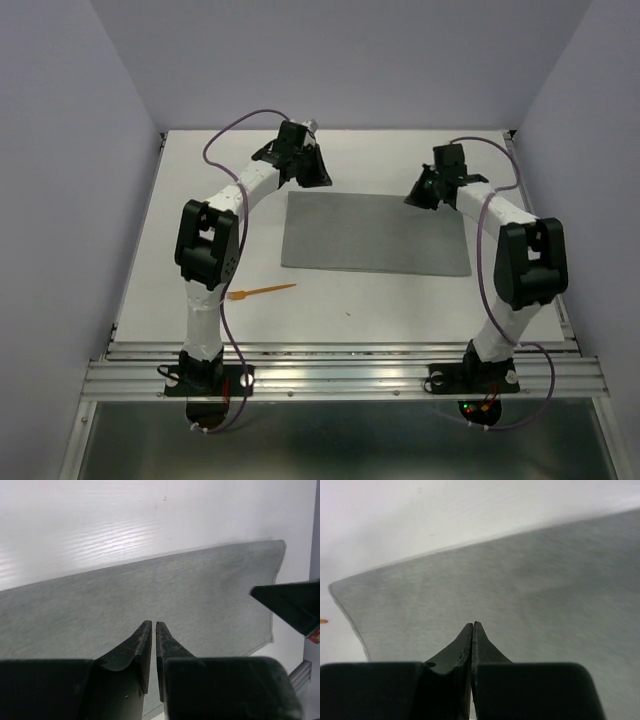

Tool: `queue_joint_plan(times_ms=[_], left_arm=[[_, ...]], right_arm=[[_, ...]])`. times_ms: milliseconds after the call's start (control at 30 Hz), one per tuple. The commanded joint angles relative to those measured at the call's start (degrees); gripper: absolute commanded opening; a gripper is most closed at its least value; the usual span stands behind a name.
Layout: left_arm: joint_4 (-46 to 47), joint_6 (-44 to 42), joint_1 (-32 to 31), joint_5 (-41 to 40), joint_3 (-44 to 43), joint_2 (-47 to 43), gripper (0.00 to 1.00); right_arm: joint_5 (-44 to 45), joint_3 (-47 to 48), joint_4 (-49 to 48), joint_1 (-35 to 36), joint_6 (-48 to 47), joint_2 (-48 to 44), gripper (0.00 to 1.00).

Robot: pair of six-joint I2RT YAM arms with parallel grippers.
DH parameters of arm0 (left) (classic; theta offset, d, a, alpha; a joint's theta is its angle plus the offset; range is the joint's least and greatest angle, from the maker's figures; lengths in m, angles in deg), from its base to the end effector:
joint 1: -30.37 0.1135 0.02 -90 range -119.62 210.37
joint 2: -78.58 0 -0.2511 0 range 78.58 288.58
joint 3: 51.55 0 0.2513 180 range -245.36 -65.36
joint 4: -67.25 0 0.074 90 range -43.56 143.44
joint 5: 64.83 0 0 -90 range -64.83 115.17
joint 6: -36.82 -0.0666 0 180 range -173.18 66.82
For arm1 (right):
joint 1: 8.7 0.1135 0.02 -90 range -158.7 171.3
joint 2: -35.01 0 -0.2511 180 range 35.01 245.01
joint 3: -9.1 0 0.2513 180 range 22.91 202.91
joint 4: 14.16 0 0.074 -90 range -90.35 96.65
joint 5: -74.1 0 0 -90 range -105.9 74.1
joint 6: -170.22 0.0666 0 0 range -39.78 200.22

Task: Fold the napkin into a case and place the utensils inside
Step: Smooth out the rectangle-folded napkin at the center of the board.

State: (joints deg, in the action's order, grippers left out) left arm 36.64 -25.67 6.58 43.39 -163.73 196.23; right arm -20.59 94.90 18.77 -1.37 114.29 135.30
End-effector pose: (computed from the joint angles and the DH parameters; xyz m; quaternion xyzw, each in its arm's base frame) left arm 0.4469 -0.2198 0.2311 0.0432 0.8819 -0.3210 0.3424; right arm 0.3992 0.0568 0.1943 0.2008 0.9092 0.1639 0.3259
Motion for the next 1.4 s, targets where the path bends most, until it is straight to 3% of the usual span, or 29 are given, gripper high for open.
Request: queue_joint_plan(times_ms=[0,133,333,700,967,1233,1367], left_arm=[[1.3,3.0,-2.6,7.1,-8.3,7.5,0.21],[-0.1,3.7,-3.7,9.0,-18.5,14.3,0.2],[0.5,5.7,-4.3,11.8,-24.4,21.5,0.09],[0.6,5.0,-4.3,9.6,-24.1,25.2,0.08],[-1.3,4.2,-4.2,9.1,-24.1,27.6,0.07],[-1.5,4.0,-4.2,8.4,-22.3,26.7,0.07],[-2.0,3.2,-4.2,8.0,-21.0,25.6,0.07]], right_arm=[[-5.0,10.2,-2.7,3.7,1.8,8.7,0.01],[-8.3,20.6,-2.9,5.0,2.8,18.9,0.01],[-10.2,25.7,-2.5,5.0,4.6,25.8,0.01],[-8.7,24.6,-2.2,5.5,4.4,27.8,0.01],[-6.3,19.6,-8.7,6.6,3.9,20.0,0.01],[-7.4,20.7,-5.1,8.3,2.5,24.2,0.01],[-3.1,20.2,-4.9,8.3,3.0,25.0,0.01]])
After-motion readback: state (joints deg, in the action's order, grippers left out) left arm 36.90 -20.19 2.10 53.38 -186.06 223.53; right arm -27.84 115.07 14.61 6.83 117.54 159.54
